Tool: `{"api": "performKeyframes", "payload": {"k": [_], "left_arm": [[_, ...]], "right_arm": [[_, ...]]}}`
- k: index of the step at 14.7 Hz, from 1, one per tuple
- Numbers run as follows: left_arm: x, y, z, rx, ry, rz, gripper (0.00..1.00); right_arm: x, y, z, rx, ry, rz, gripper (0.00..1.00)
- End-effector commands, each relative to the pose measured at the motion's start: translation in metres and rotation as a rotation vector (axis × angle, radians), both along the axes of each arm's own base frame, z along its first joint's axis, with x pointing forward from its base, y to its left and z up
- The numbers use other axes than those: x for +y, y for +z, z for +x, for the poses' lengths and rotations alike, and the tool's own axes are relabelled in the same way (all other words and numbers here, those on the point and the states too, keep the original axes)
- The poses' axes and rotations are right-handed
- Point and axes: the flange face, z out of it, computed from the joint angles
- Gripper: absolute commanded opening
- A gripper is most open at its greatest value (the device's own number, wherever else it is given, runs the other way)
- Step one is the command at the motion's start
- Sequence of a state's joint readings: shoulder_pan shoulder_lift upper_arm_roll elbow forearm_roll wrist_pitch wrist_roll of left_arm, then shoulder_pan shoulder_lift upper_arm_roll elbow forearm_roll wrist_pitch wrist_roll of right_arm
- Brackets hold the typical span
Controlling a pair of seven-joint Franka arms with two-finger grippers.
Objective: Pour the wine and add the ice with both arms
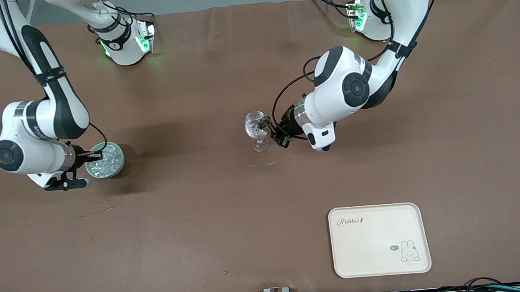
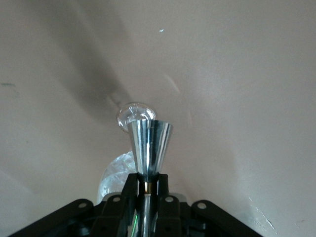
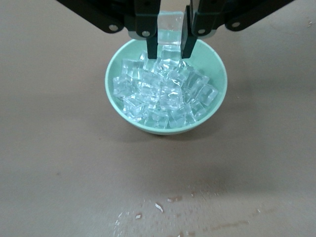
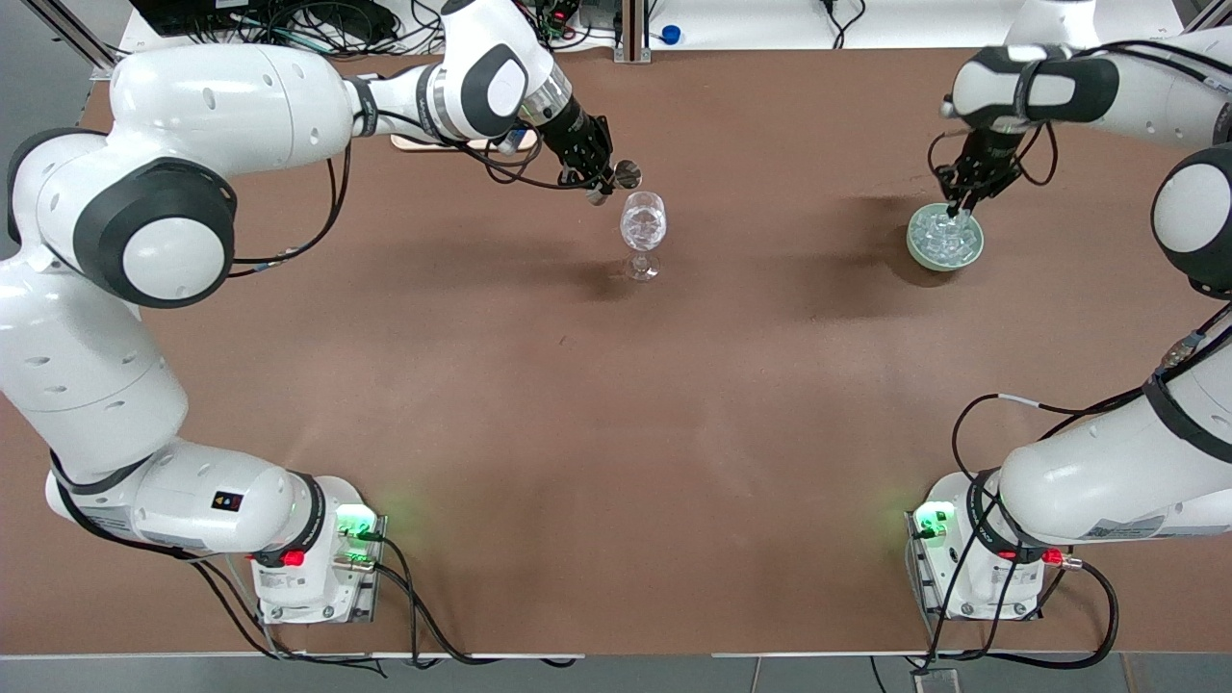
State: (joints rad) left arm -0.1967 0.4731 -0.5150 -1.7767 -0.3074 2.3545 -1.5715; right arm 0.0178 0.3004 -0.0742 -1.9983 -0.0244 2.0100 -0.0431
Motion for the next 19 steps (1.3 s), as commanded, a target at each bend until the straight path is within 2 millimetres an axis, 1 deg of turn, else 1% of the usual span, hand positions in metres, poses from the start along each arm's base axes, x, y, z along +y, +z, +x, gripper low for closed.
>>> {"api": "performKeyframes", "payload": {"k": [1,2,3,5,6,7,9,11,12,13,15,16,17,19], "left_arm": [[-0.014,0.013,-0.007,-0.058,-0.027,0.046,0.0],[-0.014,0.013,-0.007,-0.069,-0.021,0.069,0.0],[-0.014,0.016,-0.004,-0.079,-0.008,0.078,0.0],[-0.02,0.021,-0.008,-0.094,-0.017,0.085,0.0],[-0.022,0.022,-0.009,-0.103,-0.025,0.093,0.0],[-0.021,0.024,-0.008,-0.112,-0.03,0.103,0.0],[-0.023,0.026,-0.009,-0.125,-0.042,0.117,0.0],[-0.03,0.025,-0.015,-0.149,-0.046,0.152,0.0],[-0.033,0.025,-0.017,-0.165,-0.048,0.169,0.0],[-0.034,0.026,-0.019,-0.174,-0.048,0.179,0.0],[-0.035,0.026,-0.02,-0.179,-0.049,0.184,0.0],[-0.037,0.025,-0.022,-0.183,-0.059,0.189,0.0],[-0.039,0.024,-0.025,-0.188,-0.074,0.202,0.0],[-0.038,0.023,-0.025,-0.188,-0.087,0.222,0.01]], "right_arm": [[0.0,0.058,0.014,-0.051,-0.025,-0.003,0.03],[-0.001,0.076,0.018,-0.072,-0.036,-0.007,0.01],[-0.001,0.098,0.022,-0.087,-0.041,-0.008,0.0],[-0.003,0.15,0.027,-0.136,-0.05,-0.009,0.0],[-0.002,0.179,0.028,-0.17,-0.051,-0.011,0.0],[-0.001,0.202,0.029,-0.195,-0.068,-0.014,0.0],[0.0,0.246,0.026,-0.248,-0.082,-0.014,0.0],[0.005,0.288,0.018,-0.264,-0.115,-0.018,0.01],[0.007,0.307,0.014,-0.261,-0.112,-0.017,0.01],[0.007,0.322,0.011,-0.258,-0.114,-0.017,0.01],[0.002,0.339,0.002,-0.244,-0.123,-0.015,0.01],[0.005,0.347,-0.003,-0.25,-0.115,-0.012,0.01],[0.009,0.35,-0.006,-0.255,-0.109,-0.01,0.01],[0.014,0.349,-0.005,-0.256,-0.101,-0.009,0.01]]}}
